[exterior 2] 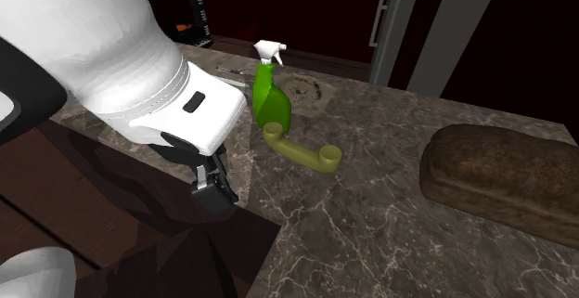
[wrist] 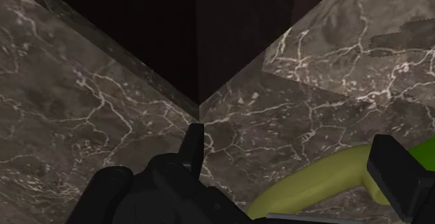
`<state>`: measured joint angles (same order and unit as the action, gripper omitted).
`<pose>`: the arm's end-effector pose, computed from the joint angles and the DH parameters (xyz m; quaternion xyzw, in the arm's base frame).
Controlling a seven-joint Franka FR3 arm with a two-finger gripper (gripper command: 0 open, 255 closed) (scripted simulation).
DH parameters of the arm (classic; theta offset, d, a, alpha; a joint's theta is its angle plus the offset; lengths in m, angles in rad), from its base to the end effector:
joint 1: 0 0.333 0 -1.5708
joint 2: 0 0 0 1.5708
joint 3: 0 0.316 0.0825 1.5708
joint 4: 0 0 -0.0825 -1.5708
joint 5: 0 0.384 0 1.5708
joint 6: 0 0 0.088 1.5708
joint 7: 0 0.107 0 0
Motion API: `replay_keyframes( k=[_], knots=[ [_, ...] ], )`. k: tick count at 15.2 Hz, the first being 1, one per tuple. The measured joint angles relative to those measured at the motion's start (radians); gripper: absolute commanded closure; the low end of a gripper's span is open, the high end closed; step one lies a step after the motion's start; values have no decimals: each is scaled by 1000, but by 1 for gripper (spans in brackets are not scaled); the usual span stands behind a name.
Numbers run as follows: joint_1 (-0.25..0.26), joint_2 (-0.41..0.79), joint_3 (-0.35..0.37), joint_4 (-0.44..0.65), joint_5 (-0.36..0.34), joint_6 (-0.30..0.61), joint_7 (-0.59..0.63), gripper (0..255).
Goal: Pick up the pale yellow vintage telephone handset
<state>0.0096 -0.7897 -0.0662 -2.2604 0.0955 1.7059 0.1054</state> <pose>0.3179 -0.0178 0.6511 -0.9879 0.0741 -0.1141 0.0750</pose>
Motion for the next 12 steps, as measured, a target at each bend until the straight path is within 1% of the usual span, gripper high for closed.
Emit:
replay_keyframes(
  k=[1, 3, 5, 8, 12],
  knots=[
    [0, 0, 0, 0, 0, 0, 0, 0],
    [-16, 40, 42, 22, 5, 7, 75, 0],
    [-40, 118, 103, 66, 8, 22, 194, 0],
    [-81, 248, 186, 159, -3, 19, 383, 0],
    [-133, 442, 276, 308, -44, 0, 637, 0]
  ],
)
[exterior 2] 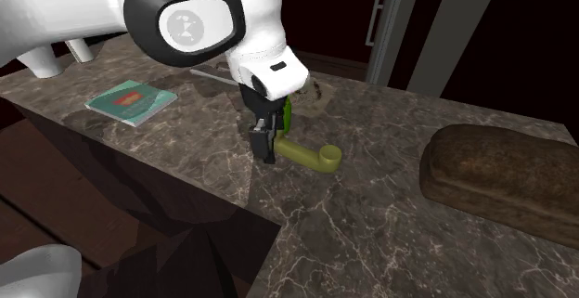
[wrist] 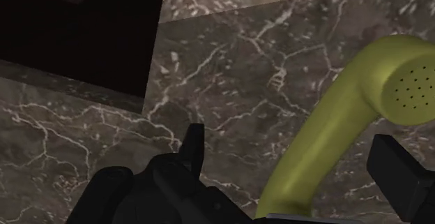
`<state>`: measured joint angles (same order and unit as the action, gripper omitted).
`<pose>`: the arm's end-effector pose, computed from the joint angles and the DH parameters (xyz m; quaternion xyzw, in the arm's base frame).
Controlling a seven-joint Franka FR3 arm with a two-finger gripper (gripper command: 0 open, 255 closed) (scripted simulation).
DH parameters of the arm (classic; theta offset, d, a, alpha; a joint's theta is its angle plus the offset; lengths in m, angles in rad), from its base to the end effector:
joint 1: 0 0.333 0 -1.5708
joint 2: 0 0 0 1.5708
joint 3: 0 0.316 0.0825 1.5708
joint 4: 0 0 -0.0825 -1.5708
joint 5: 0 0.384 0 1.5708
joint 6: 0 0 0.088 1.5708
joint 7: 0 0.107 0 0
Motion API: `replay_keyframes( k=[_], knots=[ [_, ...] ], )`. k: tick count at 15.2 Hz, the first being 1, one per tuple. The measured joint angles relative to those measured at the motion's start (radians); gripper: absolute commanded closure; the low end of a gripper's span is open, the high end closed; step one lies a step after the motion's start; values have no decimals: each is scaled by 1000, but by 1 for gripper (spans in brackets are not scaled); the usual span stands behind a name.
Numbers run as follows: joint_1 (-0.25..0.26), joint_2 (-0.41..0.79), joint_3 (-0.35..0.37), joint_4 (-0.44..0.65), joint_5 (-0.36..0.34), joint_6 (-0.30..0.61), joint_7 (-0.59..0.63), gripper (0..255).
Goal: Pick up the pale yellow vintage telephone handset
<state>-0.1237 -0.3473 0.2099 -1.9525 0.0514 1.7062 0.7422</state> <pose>0.4539 0.0594 0.6257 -0.9434 0.3281 -0.0470 0.0096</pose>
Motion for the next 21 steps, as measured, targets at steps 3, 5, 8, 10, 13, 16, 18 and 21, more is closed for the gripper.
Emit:
replay_keyframes(
  k=[3, 5, 8, 10, 13, 16, 18, 21],
  knots=[
    [-23, 156, 54, 143, -45, -47, 197, 0],
    [-30, 250, 74, 222, -75, -73, 313, 0],
    [-31, 295, 79, 233, -89, -57, 365, 0],
    [-30, 300, 80, 210, -91, -31, 374, 0],
    [-30, 295, 80, 170, -90, 4, 375, 0],
    [-31, 293, 79, 159, -90, 13, 375, 255],
    [-31, 293, 79, 158, -90, 15, 375, 255],
    [-31, 293, 79, 158, -90, 15, 374, 255]
  ],
)
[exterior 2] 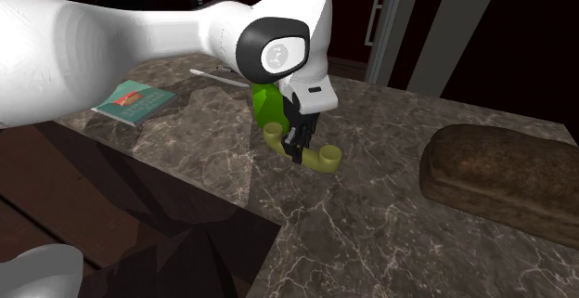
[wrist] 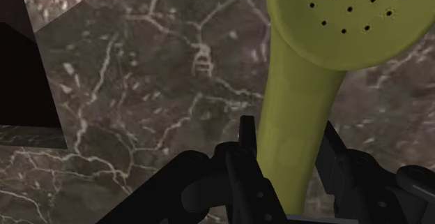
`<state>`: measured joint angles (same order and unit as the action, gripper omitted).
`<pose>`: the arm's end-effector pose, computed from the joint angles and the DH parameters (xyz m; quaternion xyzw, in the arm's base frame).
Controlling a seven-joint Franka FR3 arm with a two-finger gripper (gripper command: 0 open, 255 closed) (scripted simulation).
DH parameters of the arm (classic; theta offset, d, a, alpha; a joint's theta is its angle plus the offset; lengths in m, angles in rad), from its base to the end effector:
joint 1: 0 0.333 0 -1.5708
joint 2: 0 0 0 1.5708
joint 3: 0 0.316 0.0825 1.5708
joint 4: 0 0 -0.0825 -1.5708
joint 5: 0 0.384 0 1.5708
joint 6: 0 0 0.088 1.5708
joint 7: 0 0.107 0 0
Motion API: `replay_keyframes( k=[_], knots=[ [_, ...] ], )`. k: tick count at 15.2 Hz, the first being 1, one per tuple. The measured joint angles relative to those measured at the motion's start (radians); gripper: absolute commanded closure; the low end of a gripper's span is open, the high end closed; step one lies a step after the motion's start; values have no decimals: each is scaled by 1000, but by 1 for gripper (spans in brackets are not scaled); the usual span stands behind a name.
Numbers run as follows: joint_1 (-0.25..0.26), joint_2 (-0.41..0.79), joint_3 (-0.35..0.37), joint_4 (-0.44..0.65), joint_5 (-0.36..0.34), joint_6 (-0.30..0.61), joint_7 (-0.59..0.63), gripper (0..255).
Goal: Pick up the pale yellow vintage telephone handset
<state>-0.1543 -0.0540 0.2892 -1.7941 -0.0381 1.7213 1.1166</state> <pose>0.5393 0.0729 0.5599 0.8829 -0.4687 0.0070 0.0276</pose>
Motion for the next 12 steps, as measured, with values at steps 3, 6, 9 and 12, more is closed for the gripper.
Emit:
replay_keyframes(
  k=[3, 6, 9, 12],
  knots=[
    [0, 0, 0, 0, 0, 0, 0, 255],
    [0, 2, 0, 29, 0, -28, 0, 255],
    [1, 8, 1, 74, -2, -68, 0, 255],
    [1, 12, 2, 119, -3, -109, -1, 255]
  ],
)
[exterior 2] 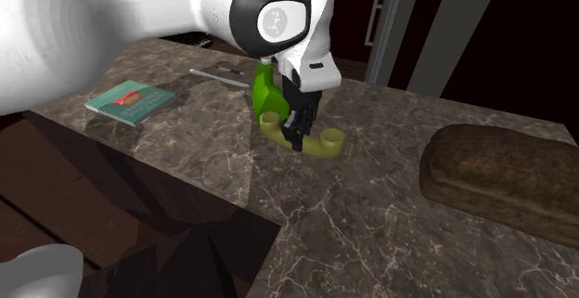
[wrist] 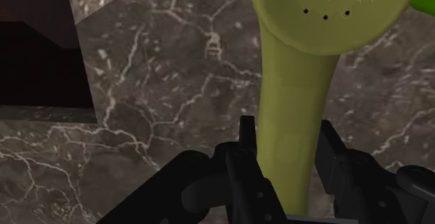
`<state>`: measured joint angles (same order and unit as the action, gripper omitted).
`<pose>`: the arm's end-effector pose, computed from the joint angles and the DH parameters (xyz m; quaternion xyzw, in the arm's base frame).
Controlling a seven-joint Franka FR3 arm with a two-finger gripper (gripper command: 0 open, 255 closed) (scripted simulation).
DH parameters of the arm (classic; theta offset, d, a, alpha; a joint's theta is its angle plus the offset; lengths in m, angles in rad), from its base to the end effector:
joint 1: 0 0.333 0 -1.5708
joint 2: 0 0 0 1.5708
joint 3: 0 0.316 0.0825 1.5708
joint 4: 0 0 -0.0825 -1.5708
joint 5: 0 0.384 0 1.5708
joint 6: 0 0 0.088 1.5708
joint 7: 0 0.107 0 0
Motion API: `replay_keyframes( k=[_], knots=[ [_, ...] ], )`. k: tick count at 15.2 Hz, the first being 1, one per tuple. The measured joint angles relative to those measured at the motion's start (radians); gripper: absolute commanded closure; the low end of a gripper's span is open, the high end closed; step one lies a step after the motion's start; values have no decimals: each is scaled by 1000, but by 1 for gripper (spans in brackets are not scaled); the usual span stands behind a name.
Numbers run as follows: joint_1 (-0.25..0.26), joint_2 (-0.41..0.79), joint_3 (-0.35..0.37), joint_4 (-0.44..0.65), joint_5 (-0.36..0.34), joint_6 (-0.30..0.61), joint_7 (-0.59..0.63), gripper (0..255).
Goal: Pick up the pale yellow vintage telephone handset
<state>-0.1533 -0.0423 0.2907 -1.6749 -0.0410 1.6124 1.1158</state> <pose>0.5388 0.0734 0.6012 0.8828 -0.4689 0.0066 0.0279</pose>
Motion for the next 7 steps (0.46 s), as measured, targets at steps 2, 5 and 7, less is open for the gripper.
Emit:
replay_keyframes(
  k=[2, 5, 7],
  knots=[
    [1, 9, 1, 40, -3, -31, 1, 255],
    [1, 19, 2, 89, -5, -72, 1, 255],
    [2, 24, 3, 118, -7, -95, 1, 255]
  ],
)
